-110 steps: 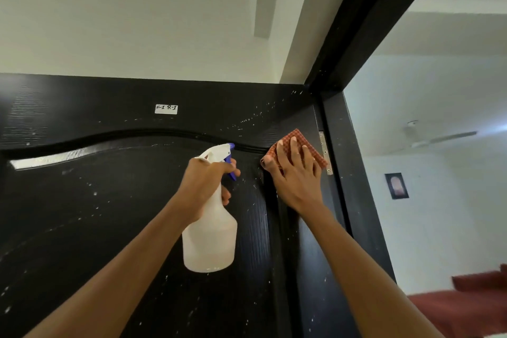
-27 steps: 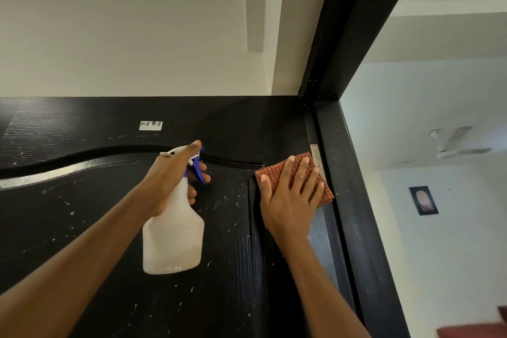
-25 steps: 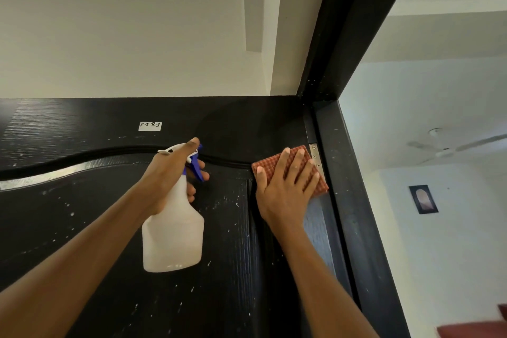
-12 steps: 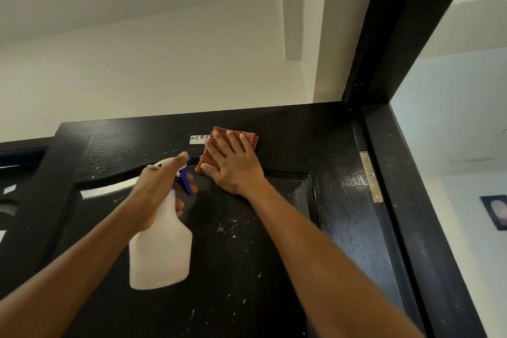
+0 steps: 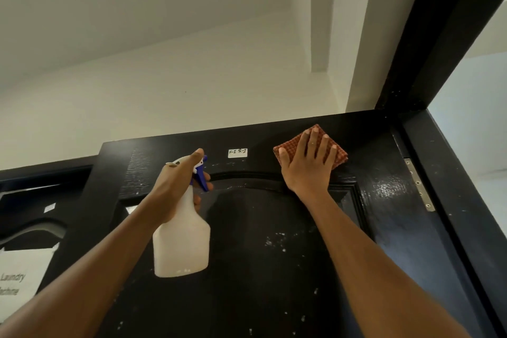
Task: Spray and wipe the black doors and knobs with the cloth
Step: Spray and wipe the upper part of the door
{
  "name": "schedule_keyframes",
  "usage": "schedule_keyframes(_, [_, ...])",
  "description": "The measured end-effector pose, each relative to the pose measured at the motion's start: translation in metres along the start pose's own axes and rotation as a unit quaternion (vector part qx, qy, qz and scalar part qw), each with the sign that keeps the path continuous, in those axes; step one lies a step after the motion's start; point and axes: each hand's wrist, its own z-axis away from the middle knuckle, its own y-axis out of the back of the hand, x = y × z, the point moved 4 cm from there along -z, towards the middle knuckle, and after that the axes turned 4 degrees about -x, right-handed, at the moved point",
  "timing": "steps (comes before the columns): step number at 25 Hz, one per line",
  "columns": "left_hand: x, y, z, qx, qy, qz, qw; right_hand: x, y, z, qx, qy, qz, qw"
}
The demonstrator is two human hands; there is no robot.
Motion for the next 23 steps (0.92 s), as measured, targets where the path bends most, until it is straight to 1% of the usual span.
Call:
schedule_keyframes(2, [-0.007, 0.017, -0.014, -0.002, 0.007, 0.002, 1.0, -0.021, -0.009, 0.011, -0.005, 0.025, 0.011, 1.0])
schedule_keyframes(6, [-0.016, 0.042, -0.034, -0.018, 0.006, 0.025, 0.999, -0.054, -0.022, 0.025, -0.008, -0.001, -0.001, 1.0])
schedule_keyframes(9, [-0.026, 0.062, -0.044, -0.007, 0.008, 0.014, 1.0, -0.086, -0.033, 0.032, -0.002, -0.01, -0.01, 1.0])
schedule_keyframes(13, [-0.044, 0.093, -0.054, 0.009, 0.012, 0.016, 1.0, -0.139, -0.046, 0.041, -0.006, 0.005, -0.019, 1.0])
schedule_keyframes(17, [-0.054, 0.116, -0.059, -0.003, 0.001, 0.018, 1.0, -0.197, -0.058, 0.026, -0.029, 0.011, -0.001, 1.0])
schedule_keyframes(18, [-0.055, 0.121, -0.059, 0.0, -0.002, 0.012, 1.0, -0.214, -0.06, 0.019, -0.04, 0.039, 0.006, 0.998])
schedule_keyframes(19, [-0.057, 0.125, -0.058, 0.001, -0.004, 0.009, 1.0, -0.232, -0.062, 0.015, -0.054, 0.092, 0.021, 0.994])
schedule_keyframes(21, [-0.06, 0.132, -0.057, 0.0, -0.007, 0.006, 1.0, -0.259, -0.067, 0.014, -0.09, 0.236, 0.062, 0.966])
schedule_keyframes(22, [-0.061, 0.135, -0.056, 0.0, -0.006, 0.008, 1.0, -0.263, -0.067, 0.014, -0.104, 0.294, 0.077, 0.947])
schedule_keyframes(23, [-0.061, 0.137, -0.056, -0.002, -0.006, 0.014, 1.0, -0.257, -0.064, 0.011, -0.105, 0.325, 0.087, 0.936])
